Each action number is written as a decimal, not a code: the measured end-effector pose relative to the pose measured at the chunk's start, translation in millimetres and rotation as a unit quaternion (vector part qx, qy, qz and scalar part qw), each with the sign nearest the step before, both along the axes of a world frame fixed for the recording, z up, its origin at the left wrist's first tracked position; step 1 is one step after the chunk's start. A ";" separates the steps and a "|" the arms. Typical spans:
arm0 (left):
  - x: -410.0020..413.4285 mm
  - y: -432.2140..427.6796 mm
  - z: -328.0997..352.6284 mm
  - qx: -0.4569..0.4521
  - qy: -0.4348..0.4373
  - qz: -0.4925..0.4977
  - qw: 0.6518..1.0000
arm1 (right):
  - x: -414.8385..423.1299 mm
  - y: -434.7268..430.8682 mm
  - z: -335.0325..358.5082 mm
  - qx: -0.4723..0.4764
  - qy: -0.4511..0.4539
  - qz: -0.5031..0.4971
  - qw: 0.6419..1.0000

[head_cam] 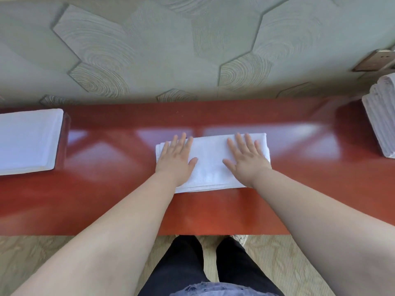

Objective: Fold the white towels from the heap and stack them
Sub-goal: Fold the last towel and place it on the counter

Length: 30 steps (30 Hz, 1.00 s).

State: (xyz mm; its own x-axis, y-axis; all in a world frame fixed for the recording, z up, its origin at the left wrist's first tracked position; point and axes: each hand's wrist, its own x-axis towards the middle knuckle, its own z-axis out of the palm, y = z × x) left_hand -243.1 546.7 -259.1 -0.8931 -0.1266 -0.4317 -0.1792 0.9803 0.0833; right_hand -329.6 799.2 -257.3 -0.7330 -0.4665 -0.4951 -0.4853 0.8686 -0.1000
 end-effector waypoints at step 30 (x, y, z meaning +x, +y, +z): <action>-28.1 -18.7 48.4 0.377 0.114 0.407 0.824 | -17.9 48.8 93.9 -0.279 -0.052 -0.467 0.837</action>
State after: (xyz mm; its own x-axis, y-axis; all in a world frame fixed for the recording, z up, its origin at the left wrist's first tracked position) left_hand -271.2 528.0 -210.6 -0.7132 -0.4970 -0.4943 -0.6475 0.1967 0.7363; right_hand -347.5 848.1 -163.4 -0.8738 0.1065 -0.4744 0.4162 0.6684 -0.6164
